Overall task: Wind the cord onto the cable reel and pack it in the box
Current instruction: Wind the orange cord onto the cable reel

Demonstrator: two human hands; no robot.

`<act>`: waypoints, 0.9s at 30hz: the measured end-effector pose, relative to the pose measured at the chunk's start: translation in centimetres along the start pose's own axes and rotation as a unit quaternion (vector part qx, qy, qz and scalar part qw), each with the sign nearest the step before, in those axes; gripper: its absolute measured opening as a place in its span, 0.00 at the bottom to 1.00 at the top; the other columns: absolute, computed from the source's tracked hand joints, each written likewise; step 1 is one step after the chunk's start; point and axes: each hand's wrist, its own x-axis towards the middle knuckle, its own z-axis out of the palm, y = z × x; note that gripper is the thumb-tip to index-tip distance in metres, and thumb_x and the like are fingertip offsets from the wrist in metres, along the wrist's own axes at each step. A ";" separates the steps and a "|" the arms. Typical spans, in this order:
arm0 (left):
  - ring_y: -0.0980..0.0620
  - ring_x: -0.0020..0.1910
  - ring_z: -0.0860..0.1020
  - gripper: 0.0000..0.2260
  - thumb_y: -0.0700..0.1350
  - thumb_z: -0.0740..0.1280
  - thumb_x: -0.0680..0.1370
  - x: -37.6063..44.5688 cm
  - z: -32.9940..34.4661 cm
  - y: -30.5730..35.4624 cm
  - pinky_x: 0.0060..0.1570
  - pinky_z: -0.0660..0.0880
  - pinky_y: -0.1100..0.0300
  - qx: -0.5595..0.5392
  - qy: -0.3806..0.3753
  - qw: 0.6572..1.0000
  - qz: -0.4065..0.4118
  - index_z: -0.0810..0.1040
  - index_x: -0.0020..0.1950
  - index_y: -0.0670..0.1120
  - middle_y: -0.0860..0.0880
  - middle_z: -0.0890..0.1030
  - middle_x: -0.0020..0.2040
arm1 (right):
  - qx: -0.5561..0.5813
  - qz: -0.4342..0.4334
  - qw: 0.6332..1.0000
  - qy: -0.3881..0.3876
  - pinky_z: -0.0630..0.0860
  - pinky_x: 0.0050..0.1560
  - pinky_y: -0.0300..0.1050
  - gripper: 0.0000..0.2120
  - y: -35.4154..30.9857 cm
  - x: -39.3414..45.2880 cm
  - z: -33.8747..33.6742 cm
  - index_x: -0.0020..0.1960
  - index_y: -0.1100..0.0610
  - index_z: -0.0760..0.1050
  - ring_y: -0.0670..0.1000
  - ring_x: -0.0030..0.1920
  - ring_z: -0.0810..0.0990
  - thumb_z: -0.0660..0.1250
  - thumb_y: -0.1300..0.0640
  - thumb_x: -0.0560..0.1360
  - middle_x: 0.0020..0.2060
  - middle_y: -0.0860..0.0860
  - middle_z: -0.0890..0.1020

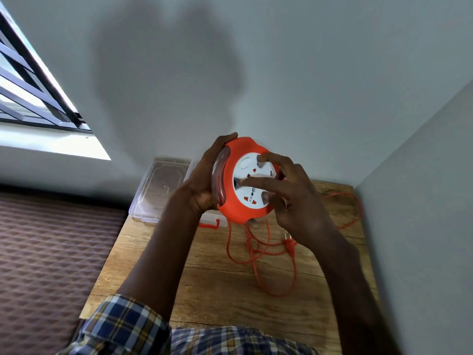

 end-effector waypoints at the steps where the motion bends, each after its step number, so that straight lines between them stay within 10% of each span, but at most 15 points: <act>1: 0.47 0.47 0.86 0.28 0.62 0.54 0.85 0.1 -0.3 0.0 0.52 0.84 0.51 -0.003 -0.005 1.000 -0.001 0.90 0.49 0.48 0.45 0.88 0.49 | -0.012 0.005 1.000 -0.016 0.77 0.57 0.42 0.29 0.0 0.1 -0.1 0.68 0.39 0.76 0.50 0.69 0.68 0.72 0.67 0.75 0.74 0.46 0.69; 10: 0.44 0.50 0.83 0.24 0.63 0.59 0.84 0.0 -0.6 0.0 0.56 0.80 0.47 0.019 -0.021 0.999 -0.026 0.86 0.56 0.46 0.44 0.86 0.52 | -0.053 0.016 0.997 0.046 0.76 0.47 0.43 0.28 0.0 -0.1 0.6 0.64 0.37 0.79 0.51 0.60 0.74 0.75 0.63 0.73 0.64 0.46 0.79; 18: 0.45 0.51 0.84 0.24 0.59 0.57 0.86 0.2 0.2 0.1 0.59 0.78 0.47 0.001 -0.001 1.000 0.001 0.88 0.53 0.47 0.44 0.87 0.50 | -0.030 0.157 0.974 0.162 0.81 0.45 0.42 0.25 -3.2 0.6 2.0 0.68 0.40 0.75 0.43 0.44 0.83 0.70 0.34 0.73 0.47 0.43 0.86; 27: 0.50 0.43 0.86 0.28 0.58 0.53 0.87 -0.1 0.0 0.5 0.47 0.85 0.54 0.015 0.010 0.999 0.034 0.90 0.43 0.51 0.47 0.88 0.43 | -0.055 0.030 0.992 0.108 0.76 0.46 0.42 0.18 -1.3 0.4 0.8 0.67 0.45 0.78 0.50 0.60 0.73 0.71 0.54 0.78 0.65 0.47 0.76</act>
